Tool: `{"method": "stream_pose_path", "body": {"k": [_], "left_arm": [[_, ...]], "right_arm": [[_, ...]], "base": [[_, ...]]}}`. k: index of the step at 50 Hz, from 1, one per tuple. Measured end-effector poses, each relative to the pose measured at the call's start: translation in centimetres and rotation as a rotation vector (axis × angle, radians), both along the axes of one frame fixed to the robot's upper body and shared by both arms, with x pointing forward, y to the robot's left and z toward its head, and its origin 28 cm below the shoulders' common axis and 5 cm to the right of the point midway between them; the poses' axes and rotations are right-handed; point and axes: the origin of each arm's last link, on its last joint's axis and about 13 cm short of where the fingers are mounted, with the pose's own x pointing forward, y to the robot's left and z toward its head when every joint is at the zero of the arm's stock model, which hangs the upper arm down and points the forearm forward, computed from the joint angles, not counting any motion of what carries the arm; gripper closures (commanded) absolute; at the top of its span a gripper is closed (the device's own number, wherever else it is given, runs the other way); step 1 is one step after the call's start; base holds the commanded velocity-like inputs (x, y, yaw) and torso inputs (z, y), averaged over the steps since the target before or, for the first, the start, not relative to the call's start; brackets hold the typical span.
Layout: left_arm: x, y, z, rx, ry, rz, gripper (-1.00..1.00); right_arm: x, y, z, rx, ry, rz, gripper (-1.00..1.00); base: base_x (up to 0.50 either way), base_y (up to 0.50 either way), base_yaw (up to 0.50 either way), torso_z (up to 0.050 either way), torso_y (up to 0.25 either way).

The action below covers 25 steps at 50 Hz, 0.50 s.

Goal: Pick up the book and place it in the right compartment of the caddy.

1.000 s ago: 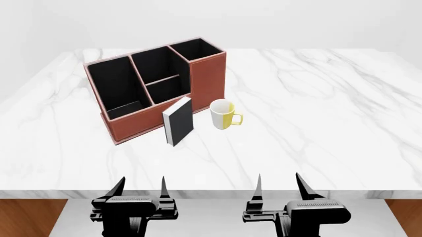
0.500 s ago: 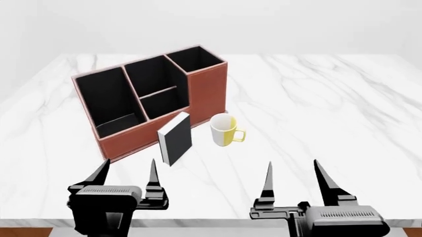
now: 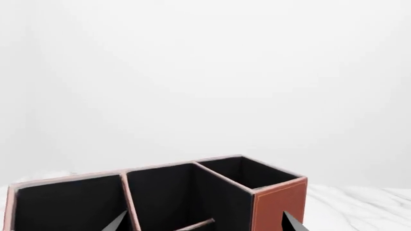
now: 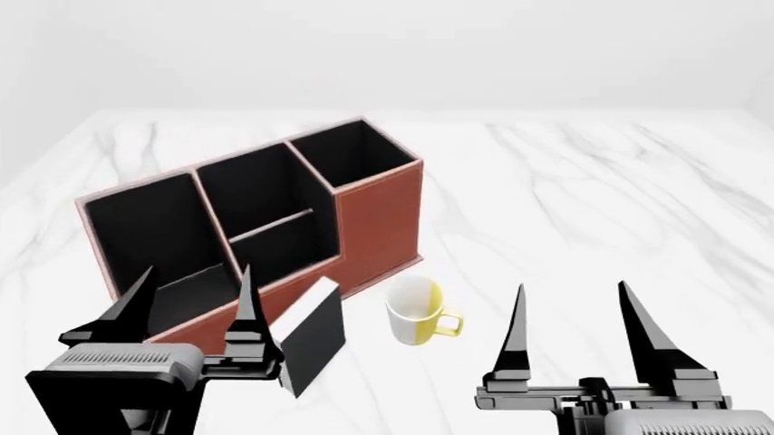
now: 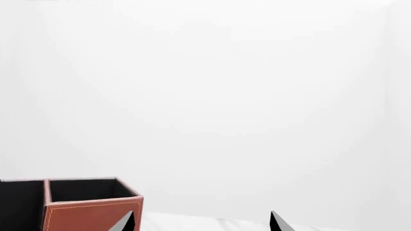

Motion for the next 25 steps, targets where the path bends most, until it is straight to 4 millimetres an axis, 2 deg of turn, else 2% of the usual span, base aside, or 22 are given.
{"method": "stream_pose_path", "body": {"k": [16, 25], "left_arm": [[-0.22, 0.08, 0.38, -0.004, -0.015, 0.001, -1.00], [-0.21, 0.12, 0.57, 0.016, 0.000, -0.018, -1.00]], "right_arm": [[-0.43, -0.02, 0.35, -0.007, -0.024, 0.003, -1.00], [-0.51, -0.18, 0.44, 0.003, -0.032, -0.005, -1.00]], "base": [[0.50, 0.00, 0.00, 0.000, 0.001], [0.00, 0.00, 0.00, 0.000, 0.001]]}}
